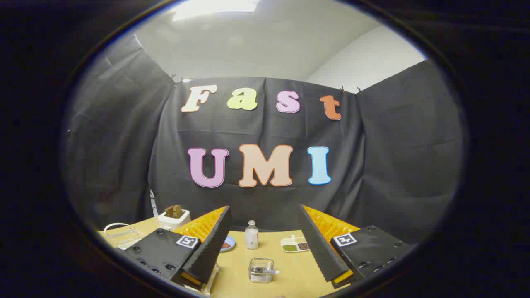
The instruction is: Take the plate from the dish rack, then take the spoon from the basket and place it into the plate.
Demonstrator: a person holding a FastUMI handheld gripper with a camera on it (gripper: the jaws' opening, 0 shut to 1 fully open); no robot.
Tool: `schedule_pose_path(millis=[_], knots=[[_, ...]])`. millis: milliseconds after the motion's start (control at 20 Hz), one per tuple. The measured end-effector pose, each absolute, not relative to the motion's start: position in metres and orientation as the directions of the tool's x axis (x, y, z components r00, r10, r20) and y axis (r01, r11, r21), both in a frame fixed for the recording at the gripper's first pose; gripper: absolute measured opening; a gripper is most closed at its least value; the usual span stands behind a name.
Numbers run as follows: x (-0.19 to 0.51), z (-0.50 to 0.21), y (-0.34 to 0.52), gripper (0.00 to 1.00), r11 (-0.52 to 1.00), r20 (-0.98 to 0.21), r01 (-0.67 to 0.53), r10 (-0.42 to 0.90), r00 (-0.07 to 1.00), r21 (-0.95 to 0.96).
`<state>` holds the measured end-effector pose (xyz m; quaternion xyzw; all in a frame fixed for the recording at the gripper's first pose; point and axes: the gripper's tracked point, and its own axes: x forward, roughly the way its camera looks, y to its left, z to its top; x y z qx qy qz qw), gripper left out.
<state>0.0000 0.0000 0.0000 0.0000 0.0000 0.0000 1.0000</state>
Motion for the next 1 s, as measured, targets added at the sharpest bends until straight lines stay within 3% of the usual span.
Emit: schedule_pose_path(millis=[1000], knots=[[-0.0087, 0.0071, 0.0022, 1.0, 1.0, 0.008, -0.015, 0.015, 1.0, -0.026]])
